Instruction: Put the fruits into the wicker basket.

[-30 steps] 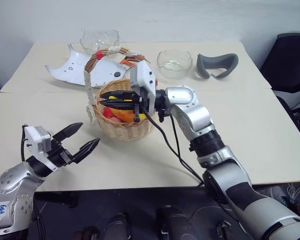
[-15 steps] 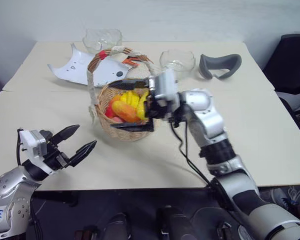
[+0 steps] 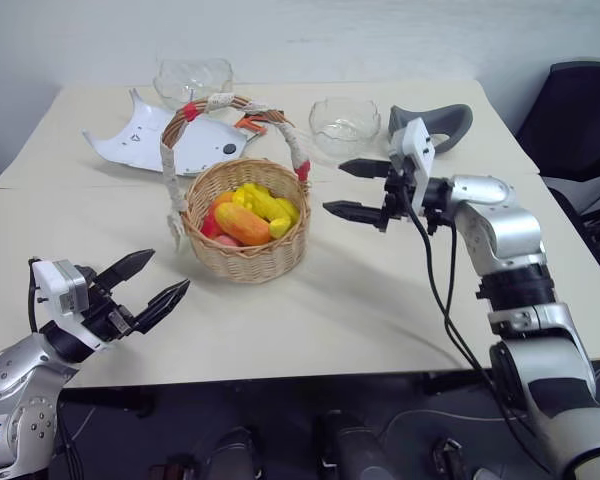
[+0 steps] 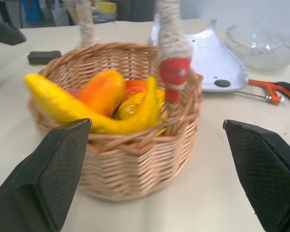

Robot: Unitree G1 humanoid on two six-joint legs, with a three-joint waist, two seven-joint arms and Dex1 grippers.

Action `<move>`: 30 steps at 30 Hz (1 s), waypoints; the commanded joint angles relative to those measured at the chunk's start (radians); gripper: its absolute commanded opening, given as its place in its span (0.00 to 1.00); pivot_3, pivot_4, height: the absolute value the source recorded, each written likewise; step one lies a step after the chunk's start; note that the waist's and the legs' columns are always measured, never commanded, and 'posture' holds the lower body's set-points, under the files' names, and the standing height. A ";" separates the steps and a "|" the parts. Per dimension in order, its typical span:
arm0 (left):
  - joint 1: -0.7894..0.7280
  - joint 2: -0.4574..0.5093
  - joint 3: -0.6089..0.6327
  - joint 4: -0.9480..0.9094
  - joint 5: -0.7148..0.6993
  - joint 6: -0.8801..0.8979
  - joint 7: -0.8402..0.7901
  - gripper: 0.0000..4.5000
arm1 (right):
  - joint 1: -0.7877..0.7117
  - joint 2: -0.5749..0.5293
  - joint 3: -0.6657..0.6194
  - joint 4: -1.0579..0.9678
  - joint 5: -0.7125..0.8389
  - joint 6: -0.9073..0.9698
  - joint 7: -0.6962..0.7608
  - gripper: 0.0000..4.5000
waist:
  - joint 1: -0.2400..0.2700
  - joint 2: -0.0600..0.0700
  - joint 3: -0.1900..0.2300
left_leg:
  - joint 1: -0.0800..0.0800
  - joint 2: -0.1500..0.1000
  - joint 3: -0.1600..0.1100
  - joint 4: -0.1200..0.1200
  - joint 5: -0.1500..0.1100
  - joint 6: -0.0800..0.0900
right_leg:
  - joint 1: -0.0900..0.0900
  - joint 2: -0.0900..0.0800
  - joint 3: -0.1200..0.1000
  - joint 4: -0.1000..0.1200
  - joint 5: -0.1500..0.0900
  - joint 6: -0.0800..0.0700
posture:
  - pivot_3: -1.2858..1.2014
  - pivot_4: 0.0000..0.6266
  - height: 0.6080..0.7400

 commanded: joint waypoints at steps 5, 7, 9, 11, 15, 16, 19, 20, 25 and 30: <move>-0.034 0.022 0.004 -0.067 -0.049 0.036 0.013 1.00 | -0.213 0.159 0.000 0.343 -0.048 -0.138 0.093 0.86 | 0.002 0.000 0.000 | -0.002 0.000 0.000 0.000 0.000 0.000 | 0.000 -0.001 0.000 -0.002 0.001 0.001 | 0.52 0.24 1.00; -0.039 0.022 0.000 -0.074 -0.047 0.042 0.019 1.00 | -0.251 0.178 0.007 0.414 -0.082 -0.184 0.099 0.72 | 0.003 0.000 0.000 | -0.003 -0.001 0.000 0.001 -0.001 0.000 | 0.000 -0.001 0.000 -0.003 0.001 0.002 | 0.52 0.24 1.00; -0.042 0.021 0.001 -0.084 -0.049 0.046 0.031 1.00 | -0.271 0.186 0.015 0.455 -0.106 -0.198 0.121 0.56 | 0.004 0.000 0.000 | -0.004 -0.001 0.000 0.002 -0.001 0.000 | 0.000 -0.002 -0.001 -0.003 0.001 0.002 | 0.52 0.24 1.00; -0.041 0.020 0.000 -0.095 -0.052 0.049 0.040 1.00 | -0.272 0.185 0.010 0.469 -0.116 -0.217 0.141 0.43 | 0.006 0.000 0.000 | -0.004 -0.001 0.000 0.002 -0.002 0.001 | 0.000 -0.002 -0.001 -0.003 0.001 0.002 | 0.52 0.24 1.00; -0.033 0.018 -0.006 -0.113 -0.050 0.054 0.050 1.00 | -0.215 0.142 -0.002 0.403 -0.123 -0.262 0.194 0.14 | 0.014 0.000 0.000 | -0.005 -0.001 -0.001 0.002 -0.002 0.000 | -0.001 -0.002 -0.001 -0.003 0.001 0.002 | 0.52 0.24 1.00; -0.032 0.018 -0.010 -0.116 -0.049 0.055 0.049 1.00 | -0.194 0.129 -0.007 0.370 -0.117 -0.268 0.208 0.05 | 0.016 0.000 0.000 | -0.005 0.000 -0.001 0.002 -0.002 0.000 | -0.001 -0.002 -0.001 -0.003 0.001 0.002 | 0.52 0.24 1.00; -0.054 0.020 -0.041 -0.108 -0.045 0.058 0.042 1.00 | -0.077 0.067 -0.058 0.124 -0.033 -0.153 0.219 0.00 | 0.026 0.000 0.000 | -0.005 -0.001 -0.001 0.002 -0.002 0.000 | -0.001 -0.002 -0.001 -0.004 0.001 0.002 | 0.52 0.24 1.00; -0.067 0.021 -0.052 -0.101 -0.043 0.059 0.041 1.00 | -0.030 0.044 -0.078 0.018 0.003 -0.092 0.206 0.00 | 0.028 0.000 0.000 | -0.006 -0.001 -0.003 0.002 -0.002 0.000 | 0.000 -0.002 -0.003 -0.004 0.001 0.002 | 0.52 0.24 1.00; -0.160 0.023 -0.116 -0.039 -0.035 0.063 0.016 1.00 | 0.192 -0.067 -0.233 -0.454 0.165 0.183 0.015 0.00 | 0.046 0.001 0.001 | -0.008 0.000 -0.003 0.004 -0.002 0.001 | -0.001 -0.002 -0.003 -0.004 0.001 0.002 | 0.52 0.24 1.00; -0.262 0.026 -0.181 0.052 -0.017 0.061 -0.038 1.00 | 0.389 -0.222 -0.445 -0.676 0.197 0.302 -0.183 0.00 | 0.051 0.001 0.001 | -0.007 -0.001 -0.003 0.004 -0.002 0.001 | -0.001 -0.001 -0.003 -0.004 0.001 0.003 | 0.52 0.24 1.00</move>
